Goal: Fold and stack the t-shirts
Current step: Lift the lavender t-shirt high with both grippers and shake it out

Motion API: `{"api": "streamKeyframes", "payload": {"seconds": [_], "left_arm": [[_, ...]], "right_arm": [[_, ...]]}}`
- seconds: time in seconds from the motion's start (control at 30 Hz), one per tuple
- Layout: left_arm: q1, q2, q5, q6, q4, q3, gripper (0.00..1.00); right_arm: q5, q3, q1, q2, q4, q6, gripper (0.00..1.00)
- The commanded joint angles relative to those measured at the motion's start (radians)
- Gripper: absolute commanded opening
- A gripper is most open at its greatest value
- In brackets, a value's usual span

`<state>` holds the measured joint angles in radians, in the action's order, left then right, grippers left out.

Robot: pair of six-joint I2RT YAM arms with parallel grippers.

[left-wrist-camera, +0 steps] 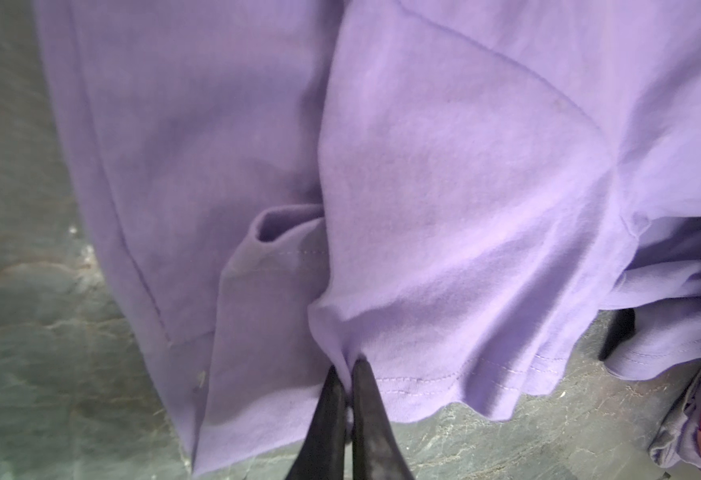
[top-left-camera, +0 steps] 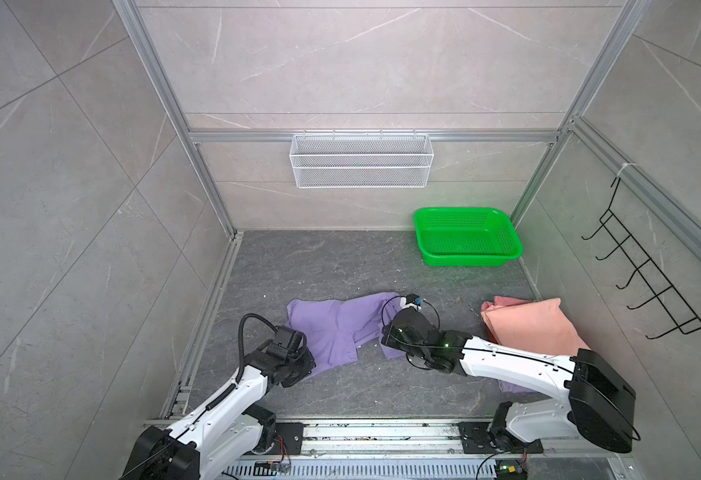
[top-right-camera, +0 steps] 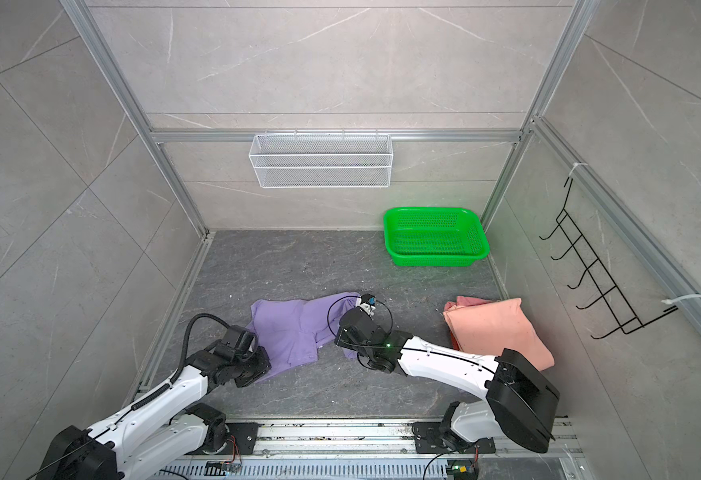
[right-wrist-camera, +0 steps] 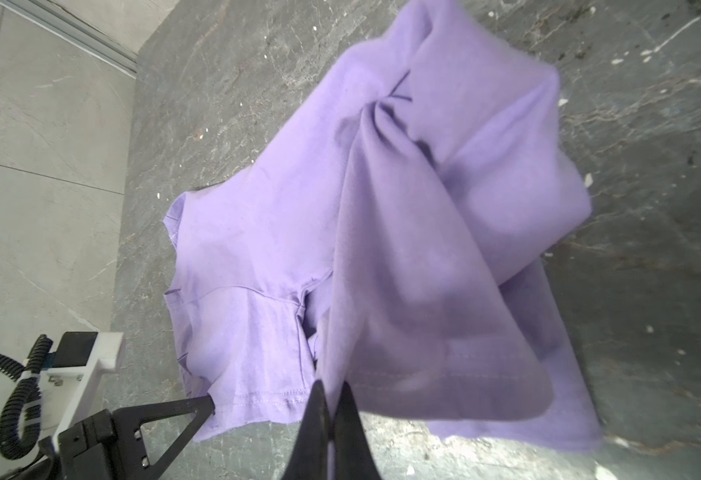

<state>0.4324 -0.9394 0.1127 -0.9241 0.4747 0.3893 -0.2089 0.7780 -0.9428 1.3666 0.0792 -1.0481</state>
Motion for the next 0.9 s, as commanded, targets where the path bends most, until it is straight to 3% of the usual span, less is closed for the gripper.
{"api": "streamKeyframes", "payload": {"seconds": [0.0, 0.2, 0.33, 0.6, 0.87], "left_arm": [[0.000, 0.041, 0.013, 0.016, 0.037, 0.066, 0.03], [0.001, 0.132, -0.019, 0.070, 0.116, 0.165, 0.00], [-0.001, 0.153, -0.107, 0.150, 0.161, 0.310, 0.00], [-0.007, 0.042, -0.440, 0.433, 0.233, 0.841, 0.00], [-0.010, -0.033, -0.707, 0.788, 0.093, 1.290, 0.00]], "right_arm": [[-0.011, 0.007, 0.003, -0.039, -0.001, 0.044, 0.00], [-0.025, 0.020, 0.038, -0.122, 0.028, 0.100, 0.00], [-0.084, 0.047, 0.074, -0.197, 0.099, 0.160, 0.00], [-0.250, 0.376, 0.118, -0.280, 0.310, 0.520, 0.00], [-0.324, 0.705, 0.118, -0.331, 0.453, 0.816, 0.00]]}}
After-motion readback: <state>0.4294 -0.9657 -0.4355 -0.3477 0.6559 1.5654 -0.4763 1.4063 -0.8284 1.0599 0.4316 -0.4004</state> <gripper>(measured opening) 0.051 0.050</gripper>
